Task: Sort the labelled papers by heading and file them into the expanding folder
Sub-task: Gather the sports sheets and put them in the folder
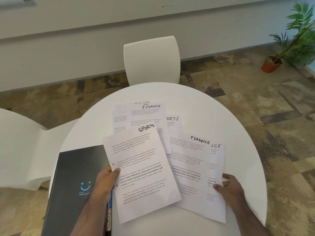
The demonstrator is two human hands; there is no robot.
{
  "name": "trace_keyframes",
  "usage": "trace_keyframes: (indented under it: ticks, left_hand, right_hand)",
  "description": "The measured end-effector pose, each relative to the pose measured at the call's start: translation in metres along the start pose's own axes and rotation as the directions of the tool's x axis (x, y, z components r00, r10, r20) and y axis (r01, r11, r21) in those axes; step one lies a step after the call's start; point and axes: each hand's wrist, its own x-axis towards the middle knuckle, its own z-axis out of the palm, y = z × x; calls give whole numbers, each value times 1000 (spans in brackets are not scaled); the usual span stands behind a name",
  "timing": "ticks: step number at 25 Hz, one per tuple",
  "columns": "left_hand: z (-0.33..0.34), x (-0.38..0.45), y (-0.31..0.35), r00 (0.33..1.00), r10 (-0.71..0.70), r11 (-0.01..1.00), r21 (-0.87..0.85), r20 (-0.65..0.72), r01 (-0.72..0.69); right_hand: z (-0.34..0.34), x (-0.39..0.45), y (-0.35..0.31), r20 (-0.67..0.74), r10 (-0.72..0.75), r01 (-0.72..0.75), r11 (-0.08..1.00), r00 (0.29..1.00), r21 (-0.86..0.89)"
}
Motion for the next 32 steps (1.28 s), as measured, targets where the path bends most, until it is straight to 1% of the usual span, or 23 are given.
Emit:
trace_keyframes:
  ticks: [2,3,4,5,6,7,8,9,10,11,12,13,14,15,16,18,19,21,24,25,27,29,32]
  left_hand:
    - [-1,0,2,1000,-4,1000,8,4,4]
    - [-1,1,3,1000,-6,1000,11,12,6]
    - [-1,1,5,1000,-7,1000,11,17,7]
    - [-2,1,6,1000,-9,1000,11,19,9]
    - [-2,1,7,1000,-5,1000,16,18,5]
    - [-3,2,9,1000,2,1000,22,19,-2]
    - [-3,3,9,1000,7,1000,23,24,-8]
    - [-4,4,10,1000,5,1000,20,31,-6]
    - [-5,5,10,999,-1,1000,14,39,0]
    - [-7,5,10,999,-6,1000,5,45,6]
    - [-8,5,10,999,-6,1000,-2,45,6]
    - [-10,4,11,999,1,1000,-4,38,0]
    - [-12,4,12,999,11,1000,1,30,-11]
    - [-14,3,14,999,21,1000,6,26,-21]
    - [-16,2,15,999,29,1000,11,26,-30]
    - [-18,1,19,999,37,999,17,25,-37]
    - [-18,0,21,999,38,999,20,20,-39]
    - [-19,-1,25,999,44,999,19,10,-45]
    - [-21,-3,30,998,58,997,50,1,-58]
    - [-22,-3,31,998,62,997,47,1,-62]
    - [-26,-3,33,998,65,998,24,1,-65]
    - [-28,-3,33,998,66,998,19,-2,-66]
    - [-28,-1,30,997,73,997,27,1,-73]
  right_hand:
    - [-10,-4,12,34,37,-35,997,999,-68]
    - [-14,-6,17,18,45,-42,990,999,-137]
    - [-16,-9,21,-44,22,-32,970,999,-243]
    - [-16,-12,20,-131,-50,1,935,990,-354]
    - [-13,-15,15,-196,-178,79,901,964,-427]
    - [-7,-19,10,-190,-307,191,866,932,-463]
    - [3,-23,1,-112,-425,321,809,898,-492]
    - [16,-27,-6,24,-524,452,710,852,-540]
    - [31,-33,-10,171,-582,553,580,795,-598]
    - [46,-39,-13,288,-603,611,442,744,-657]
    - [55,-45,-14,354,-609,641,348,710,-684]
    - [60,-49,-12,373,-611,648,317,698,-693]
    - [61,-53,-9,376,-601,648,329,705,-688]
    - [60,-56,-1,353,-633,648,320,689,-691]
    - [56,-56,9,336,-660,649,307,672,-696]
    - [48,-52,25,263,-747,652,286,611,-702]
    - [43,-49,30,234,-763,656,305,602,-691]
    - [32,-44,28,199,-750,647,367,631,-668]
    - [33,-37,1,152,-701,604,460,697,-651]
    - [40,-34,-13,139,-703,609,479,697,-633]
    - [62,-29,-48,161,-697,637,504,699,-583]
    - [84,-21,-83,213,-632,628,557,745,-543]
    - [108,-2,-128,199,-531,548,655,824,-520]
